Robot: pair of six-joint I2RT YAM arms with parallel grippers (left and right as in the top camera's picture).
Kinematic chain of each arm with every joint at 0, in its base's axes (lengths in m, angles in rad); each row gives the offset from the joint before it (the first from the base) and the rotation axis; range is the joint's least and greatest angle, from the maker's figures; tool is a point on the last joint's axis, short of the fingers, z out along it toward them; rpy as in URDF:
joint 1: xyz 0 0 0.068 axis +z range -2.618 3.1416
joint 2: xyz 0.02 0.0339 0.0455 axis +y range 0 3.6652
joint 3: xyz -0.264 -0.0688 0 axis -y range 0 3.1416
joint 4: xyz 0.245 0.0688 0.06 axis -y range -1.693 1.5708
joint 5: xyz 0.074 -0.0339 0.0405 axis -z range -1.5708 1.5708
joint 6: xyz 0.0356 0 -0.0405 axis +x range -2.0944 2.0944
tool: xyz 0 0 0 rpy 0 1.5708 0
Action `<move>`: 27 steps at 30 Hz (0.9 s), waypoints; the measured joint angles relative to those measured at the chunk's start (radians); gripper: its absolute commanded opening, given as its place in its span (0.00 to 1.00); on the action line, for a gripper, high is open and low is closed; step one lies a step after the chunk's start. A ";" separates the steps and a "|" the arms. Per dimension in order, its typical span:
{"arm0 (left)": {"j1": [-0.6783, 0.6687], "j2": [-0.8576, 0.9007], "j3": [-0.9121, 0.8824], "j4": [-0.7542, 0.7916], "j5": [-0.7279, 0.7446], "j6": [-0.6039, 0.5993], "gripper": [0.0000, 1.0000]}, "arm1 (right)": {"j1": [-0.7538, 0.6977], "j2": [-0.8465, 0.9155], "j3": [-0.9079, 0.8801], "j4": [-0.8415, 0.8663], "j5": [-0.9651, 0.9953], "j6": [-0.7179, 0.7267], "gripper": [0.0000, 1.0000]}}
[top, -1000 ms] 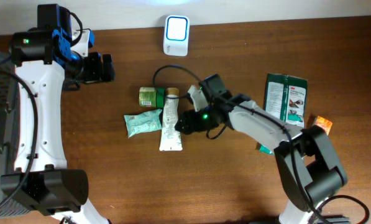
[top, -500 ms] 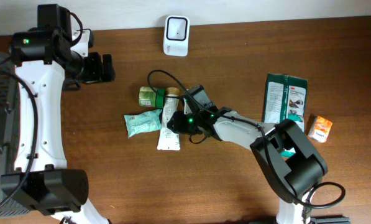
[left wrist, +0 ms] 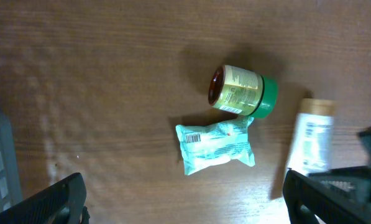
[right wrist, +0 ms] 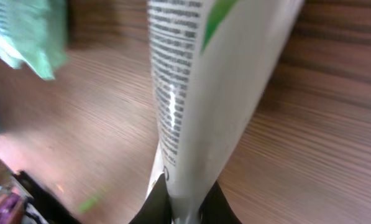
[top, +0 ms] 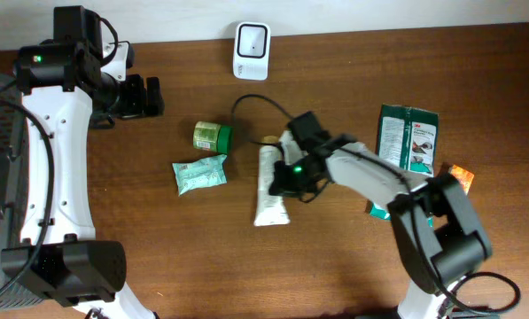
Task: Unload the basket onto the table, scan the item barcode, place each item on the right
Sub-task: 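Grasp the white tube at center with the right gripper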
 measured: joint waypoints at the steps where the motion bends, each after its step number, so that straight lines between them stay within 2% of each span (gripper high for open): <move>1: 0.000 0.000 0.000 0.000 0.000 0.000 0.99 | -0.050 -0.008 0.038 -0.158 0.011 -0.107 0.04; 5: 0.000 0.000 0.000 -0.001 -0.001 0.000 0.99 | -0.181 -0.013 0.127 -0.368 -0.010 -0.383 0.04; 7: 0.000 0.000 0.000 0.000 -0.001 0.000 0.99 | -0.199 -0.016 0.195 -0.486 -0.095 -0.597 0.04; 11: 0.000 0.000 0.000 0.000 0.000 0.000 0.99 | -0.200 -0.017 0.403 -0.518 -0.355 -0.790 0.04; 15: 0.000 0.000 0.000 -0.001 0.000 0.000 0.99 | -0.220 -0.020 0.564 -0.521 -0.589 -0.808 0.04; 18: 0.000 0.000 0.000 -0.001 0.000 0.000 0.99 | -0.275 -0.020 0.571 -0.527 -0.616 -0.805 0.04; 22: 0.000 0.000 0.000 -0.002 0.000 0.000 0.99 | -0.241 -0.014 0.503 -0.516 -0.363 -0.769 0.04; 25: 0.000 0.000 0.000 -0.002 0.000 0.000 0.99 | -0.167 0.017 0.333 -0.356 -0.246 -0.727 0.04; 26: 0.000 0.000 0.000 -0.002 0.000 0.000 0.99 | -0.132 0.050 0.253 -0.312 -0.167 -0.694 0.12; 27: 0.000 0.000 0.000 -0.001 0.000 0.000 0.99 | -0.123 0.053 0.234 -0.309 -0.126 -0.684 0.26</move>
